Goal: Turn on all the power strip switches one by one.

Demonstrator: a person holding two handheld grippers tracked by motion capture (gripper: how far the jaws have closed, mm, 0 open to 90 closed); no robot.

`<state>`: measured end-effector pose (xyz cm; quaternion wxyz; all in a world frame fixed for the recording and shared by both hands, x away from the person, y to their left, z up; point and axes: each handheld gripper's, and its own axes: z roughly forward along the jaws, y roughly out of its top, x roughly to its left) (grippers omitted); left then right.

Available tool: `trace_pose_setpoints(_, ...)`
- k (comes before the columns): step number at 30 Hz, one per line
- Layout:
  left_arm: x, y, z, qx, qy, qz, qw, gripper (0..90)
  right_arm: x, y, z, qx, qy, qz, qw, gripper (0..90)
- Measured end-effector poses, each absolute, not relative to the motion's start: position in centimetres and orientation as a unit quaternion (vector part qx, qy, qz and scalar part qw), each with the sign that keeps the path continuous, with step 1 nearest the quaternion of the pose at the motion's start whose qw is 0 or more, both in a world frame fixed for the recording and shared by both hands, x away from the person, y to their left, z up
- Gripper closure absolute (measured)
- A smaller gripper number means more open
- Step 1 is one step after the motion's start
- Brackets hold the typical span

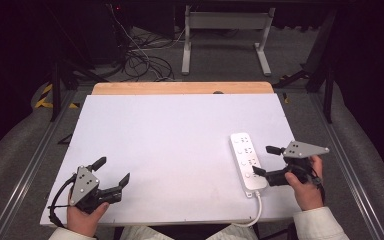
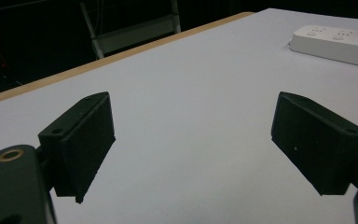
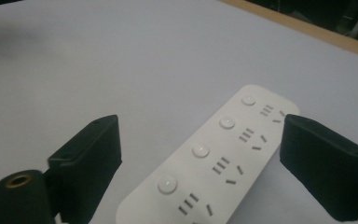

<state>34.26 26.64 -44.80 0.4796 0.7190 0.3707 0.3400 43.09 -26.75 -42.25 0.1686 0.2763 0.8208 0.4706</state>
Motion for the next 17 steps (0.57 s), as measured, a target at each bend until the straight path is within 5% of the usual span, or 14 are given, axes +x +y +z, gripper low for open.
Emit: trace_pose_setpoints(17,34.2,26.7,-44.6,0.726,0.371,0.327,0.478,14.1,40.8,-28.9,-46.6,0.311,0.775,0.516,0.188,14.6)
